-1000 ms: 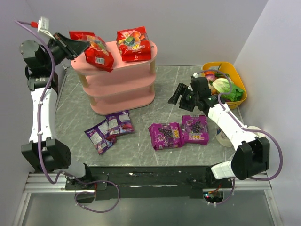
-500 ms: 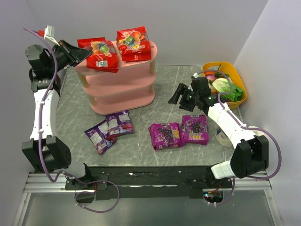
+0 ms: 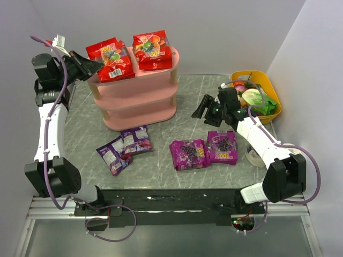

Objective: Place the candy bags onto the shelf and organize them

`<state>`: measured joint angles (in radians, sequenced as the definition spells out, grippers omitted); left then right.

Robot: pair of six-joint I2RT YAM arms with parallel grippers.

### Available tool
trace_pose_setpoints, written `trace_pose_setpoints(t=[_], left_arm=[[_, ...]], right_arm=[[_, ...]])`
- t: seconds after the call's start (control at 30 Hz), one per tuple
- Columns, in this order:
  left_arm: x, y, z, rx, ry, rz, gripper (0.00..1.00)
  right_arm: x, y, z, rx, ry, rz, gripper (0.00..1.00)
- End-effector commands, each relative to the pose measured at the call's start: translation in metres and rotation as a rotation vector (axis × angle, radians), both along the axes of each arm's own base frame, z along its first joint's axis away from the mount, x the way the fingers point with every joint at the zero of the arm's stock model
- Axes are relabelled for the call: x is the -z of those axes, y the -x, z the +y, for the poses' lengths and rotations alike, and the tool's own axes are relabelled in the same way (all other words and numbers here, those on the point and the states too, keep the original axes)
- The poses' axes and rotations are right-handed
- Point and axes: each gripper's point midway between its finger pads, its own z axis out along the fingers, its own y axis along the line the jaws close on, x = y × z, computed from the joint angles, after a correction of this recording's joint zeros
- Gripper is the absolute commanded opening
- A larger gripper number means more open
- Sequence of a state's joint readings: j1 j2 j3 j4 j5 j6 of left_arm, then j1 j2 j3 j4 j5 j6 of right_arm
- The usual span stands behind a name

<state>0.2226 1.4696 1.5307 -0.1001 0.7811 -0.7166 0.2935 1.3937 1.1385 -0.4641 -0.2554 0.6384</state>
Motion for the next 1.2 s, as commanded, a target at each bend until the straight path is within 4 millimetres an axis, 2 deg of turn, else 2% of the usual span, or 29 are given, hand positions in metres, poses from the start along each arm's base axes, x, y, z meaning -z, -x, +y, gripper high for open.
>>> trace_pose_setpoints(t=[0.0, 0.27, 0.4, 0.53, 0.67, 0.7, 0.87, 1.1, 1.17], left_arm=[[0.026, 0.0, 0.009, -0.039, -0.033, 0.072, 0.06], [0.0, -0.027, 0.005, 0.043, 0.001, -0.013, 0.02], [0.0, -0.04, 0.002, 0.091, 0.042, -0.013, 0.02], [-0.007, -0.044, 0.0, 0.131, 0.059, -0.035, 0.03], [-0.023, -0.038, -0.003, 0.158, 0.065, -0.074, 0.14], [-0.029, -0.035, -0.002, 0.157, 0.058, -0.091, 0.24], [-0.049, -0.023, -0.003, 0.145, 0.037, -0.142, 0.49], [-0.076, -0.009, 0.004, 0.041, -0.037, -0.217, 0.61], [-0.074, -0.009, 0.007, 0.017, -0.042, -0.197, 0.63]], right_arm=[[-0.014, -0.007, -0.002, 0.02, -0.017, -0.05, 0.8], [-0.014, -0.008, 0.001, 0.017, -0.033, -0.041, 0.81], [-0.013, -0.006, 0.001, 0.018, -0.034, -0.04, 0.81], [-0.014, -0.005, -0.001, 0.024, -0.034, -0.039, 0.81], [-0.015, -0.003, -0.001, 0.027, -0.033, -0.041, 0.8], [-0.014, -0.003, -0.002, 0.028, -0.032, -0.039, 0.81], [-0.014, -0.002, -0.001, 0.028, -0.036, -0.037, 0.8], [-0.012, -0.002, 0.0, 0.025, -0.039, -0.029, 0.8], [-0.012, -0.001, 0.0, 0.024, -0.04, -0.029, 0.8]])
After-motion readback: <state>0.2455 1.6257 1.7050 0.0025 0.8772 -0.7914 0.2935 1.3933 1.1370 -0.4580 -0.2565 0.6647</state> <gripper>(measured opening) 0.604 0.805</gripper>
